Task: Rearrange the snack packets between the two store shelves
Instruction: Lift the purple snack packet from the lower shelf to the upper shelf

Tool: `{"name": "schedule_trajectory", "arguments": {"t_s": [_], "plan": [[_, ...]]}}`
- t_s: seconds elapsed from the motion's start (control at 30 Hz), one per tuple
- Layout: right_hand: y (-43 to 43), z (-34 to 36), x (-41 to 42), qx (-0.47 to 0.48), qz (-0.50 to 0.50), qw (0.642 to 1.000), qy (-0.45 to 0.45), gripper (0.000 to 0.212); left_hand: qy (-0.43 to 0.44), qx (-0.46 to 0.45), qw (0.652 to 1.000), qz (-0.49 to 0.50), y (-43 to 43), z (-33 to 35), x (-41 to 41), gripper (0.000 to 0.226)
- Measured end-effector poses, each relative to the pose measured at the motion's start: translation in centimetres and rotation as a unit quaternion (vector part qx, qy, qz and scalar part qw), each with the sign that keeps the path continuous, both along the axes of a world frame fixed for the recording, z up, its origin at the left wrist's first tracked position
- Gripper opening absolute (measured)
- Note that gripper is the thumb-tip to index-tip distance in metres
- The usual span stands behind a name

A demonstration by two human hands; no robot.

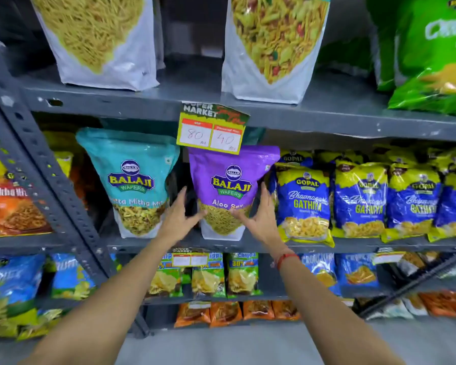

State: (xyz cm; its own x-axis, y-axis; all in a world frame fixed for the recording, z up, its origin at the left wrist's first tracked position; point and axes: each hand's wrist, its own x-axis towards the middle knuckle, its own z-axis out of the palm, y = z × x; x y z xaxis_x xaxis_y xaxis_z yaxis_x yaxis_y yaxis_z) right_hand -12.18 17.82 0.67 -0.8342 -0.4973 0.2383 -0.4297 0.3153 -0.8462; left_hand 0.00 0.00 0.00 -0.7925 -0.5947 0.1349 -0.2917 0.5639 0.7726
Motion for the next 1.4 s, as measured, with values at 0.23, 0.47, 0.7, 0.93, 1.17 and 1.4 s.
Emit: {"name": "schedule_trajectory", "arguments": {"t_s": [0.23, 0.47, 0.7, 0.93, 1.17, 1.4], "plan": [[-2.0, -2.5, -3.8, -0.004, 0.087, 0.983, -0.159, 0.104, -0.063, 0.155, 0.98, -0.109, -0.5, 0.8, -3.2, 0.089], [-0.5, -1.6, -2.3, -0.019, 0.069, 0.988, -0.137, 0.077, -0.05, 0.118, 0.986, -0.11, 0.1, 0.7, -2.8, 0.08], [4.2, -0.8, 2.3, -0.042, 0.041, 0.989, -0.133, 0.081, -0.071, 0.023, 0.988, -0.137, 3.2, 2.0, 0.8, 0.082], [10.0, 3.5, 6.5, -0.12, 0.021, 0.986, -0.112, 0.065, -0.053, -0.032, 0.98, -0.188, 7.3, 6.9, 4.1, 0.093], [13.3, 13.3, 6.7, -0.259, -0.005, 0.965, -0.026, 0.067, 0.103, 0.025, 0.961, -0.255, 11.2, 17.2, 3.8, 0.059], [14.8, 23.3, 3.7, -0.339, -0.006, 0.939, 0.056, 0.054, 0.238, 0.002, 0.931, -0.277, 13.0, 26.2, -0.2, 0.068]]}}
